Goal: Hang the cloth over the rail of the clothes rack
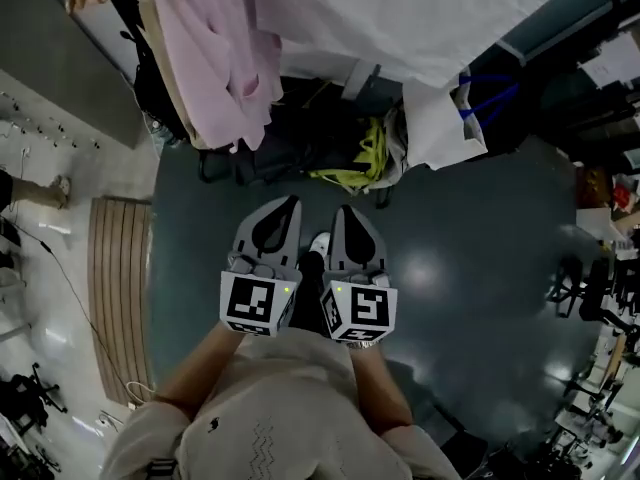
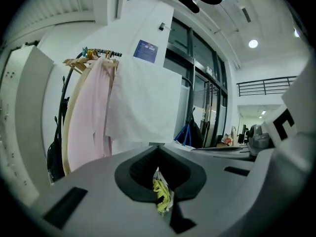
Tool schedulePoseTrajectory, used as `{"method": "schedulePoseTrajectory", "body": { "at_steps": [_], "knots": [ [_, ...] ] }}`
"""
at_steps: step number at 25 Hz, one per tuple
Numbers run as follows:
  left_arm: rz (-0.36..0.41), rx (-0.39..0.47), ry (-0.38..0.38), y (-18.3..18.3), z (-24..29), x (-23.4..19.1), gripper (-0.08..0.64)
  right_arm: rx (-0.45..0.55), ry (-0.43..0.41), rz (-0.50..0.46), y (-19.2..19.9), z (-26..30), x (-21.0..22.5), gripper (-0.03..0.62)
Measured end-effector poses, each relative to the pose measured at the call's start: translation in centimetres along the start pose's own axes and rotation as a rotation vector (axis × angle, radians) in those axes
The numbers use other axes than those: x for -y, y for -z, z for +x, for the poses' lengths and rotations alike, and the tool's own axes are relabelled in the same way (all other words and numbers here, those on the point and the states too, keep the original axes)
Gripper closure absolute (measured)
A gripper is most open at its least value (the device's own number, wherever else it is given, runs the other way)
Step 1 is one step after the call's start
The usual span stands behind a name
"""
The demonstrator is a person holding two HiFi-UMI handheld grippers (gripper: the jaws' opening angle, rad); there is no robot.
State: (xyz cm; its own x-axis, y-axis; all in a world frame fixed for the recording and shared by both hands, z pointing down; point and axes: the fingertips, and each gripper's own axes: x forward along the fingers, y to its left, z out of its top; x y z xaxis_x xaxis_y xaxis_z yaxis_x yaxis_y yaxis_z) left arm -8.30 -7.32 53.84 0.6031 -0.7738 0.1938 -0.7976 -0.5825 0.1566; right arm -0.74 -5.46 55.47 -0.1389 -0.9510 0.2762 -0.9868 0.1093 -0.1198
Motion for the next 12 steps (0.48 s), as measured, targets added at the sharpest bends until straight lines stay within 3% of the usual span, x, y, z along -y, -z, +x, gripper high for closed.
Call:
{"method": "schedulePoseTrajectory", "body": {
  "at_steps": [4,12],
  "knots": [
    [0.007,0.088,-0.024,-0.7,-3.7,0.5,0.548,0.067,0.001,-0.040,-0.6,-2.8,-2.5,0.574],
    [0.092,0.127,-0.050,-1.5,-5.4,2.3,0.548,0.056,-0.076,-0.074,0.0,-5.5,-4.2,0.574]
  ]
}}
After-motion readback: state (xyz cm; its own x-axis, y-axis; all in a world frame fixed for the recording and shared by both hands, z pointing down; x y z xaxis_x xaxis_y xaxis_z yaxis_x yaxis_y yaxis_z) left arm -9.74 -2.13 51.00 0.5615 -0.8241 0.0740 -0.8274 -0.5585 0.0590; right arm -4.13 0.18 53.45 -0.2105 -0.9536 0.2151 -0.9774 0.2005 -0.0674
